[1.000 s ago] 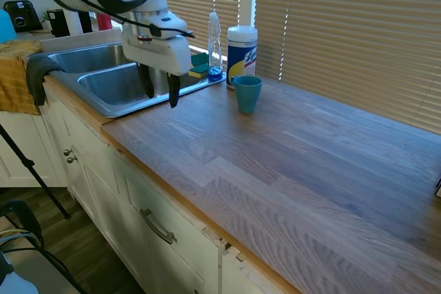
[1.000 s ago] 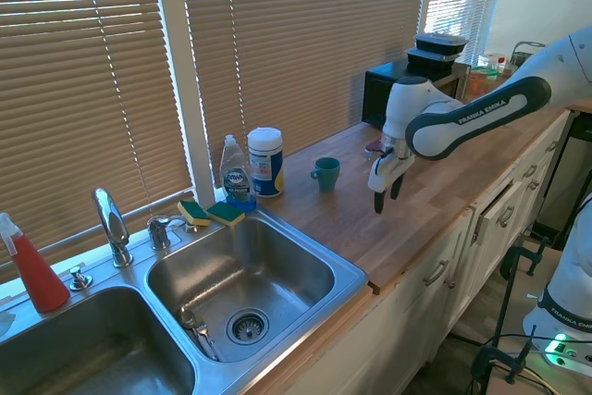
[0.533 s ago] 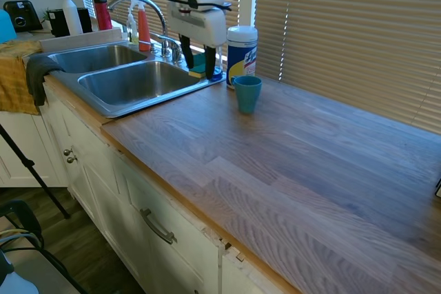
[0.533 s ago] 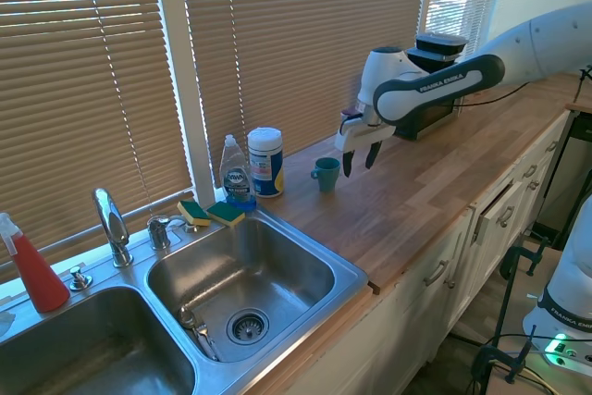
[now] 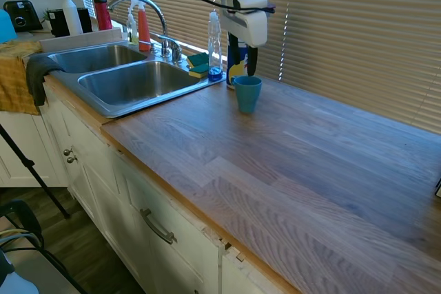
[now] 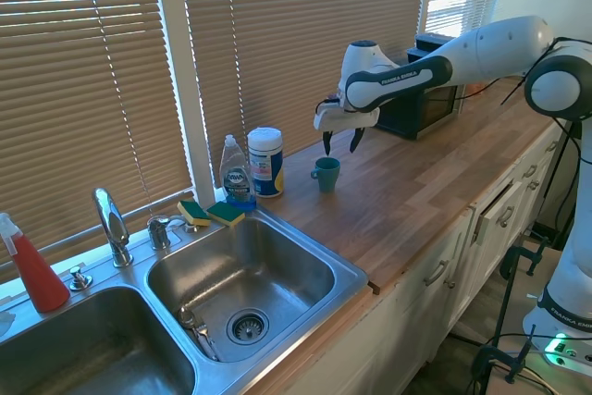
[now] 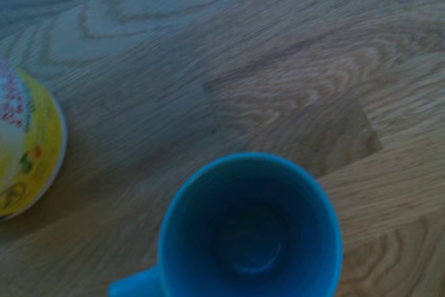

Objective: Put the mug in the sink

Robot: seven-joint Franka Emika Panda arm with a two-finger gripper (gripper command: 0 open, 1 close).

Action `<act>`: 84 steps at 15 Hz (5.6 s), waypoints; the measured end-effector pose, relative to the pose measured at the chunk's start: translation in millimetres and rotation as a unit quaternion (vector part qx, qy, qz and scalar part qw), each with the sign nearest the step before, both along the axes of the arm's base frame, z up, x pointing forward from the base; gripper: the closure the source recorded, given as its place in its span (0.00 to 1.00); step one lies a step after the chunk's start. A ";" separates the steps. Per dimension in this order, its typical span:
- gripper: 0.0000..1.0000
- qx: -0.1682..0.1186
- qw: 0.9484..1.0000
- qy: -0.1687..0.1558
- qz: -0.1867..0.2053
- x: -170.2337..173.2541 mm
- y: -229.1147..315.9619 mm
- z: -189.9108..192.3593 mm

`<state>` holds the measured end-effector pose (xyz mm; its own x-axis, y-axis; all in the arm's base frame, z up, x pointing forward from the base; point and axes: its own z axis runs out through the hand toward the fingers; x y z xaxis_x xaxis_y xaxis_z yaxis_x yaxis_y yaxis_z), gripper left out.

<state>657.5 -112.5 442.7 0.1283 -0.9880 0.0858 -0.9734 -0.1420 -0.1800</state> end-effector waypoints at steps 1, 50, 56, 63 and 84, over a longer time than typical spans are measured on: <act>0.00 -0.001 1.000 0.009 -0.004 7.2 -4.1 -9.2; 1.00 0.056 0.981 -0.024 0.183 50.5 368.9 -93.7; 1.00 0.068 0.981 -0.001 0.180 79.3 412.2 -175.7; 1.00 0.061 0.984 0.049 0.157 96.3 412.0 -234.2; 0.00 0.062 0.987 0.045 0.140 107.9 406.3 -217.7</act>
<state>765.5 293.8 225.0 0.3986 -0.9154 -0.0572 -0.9122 -0.3892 -0.1280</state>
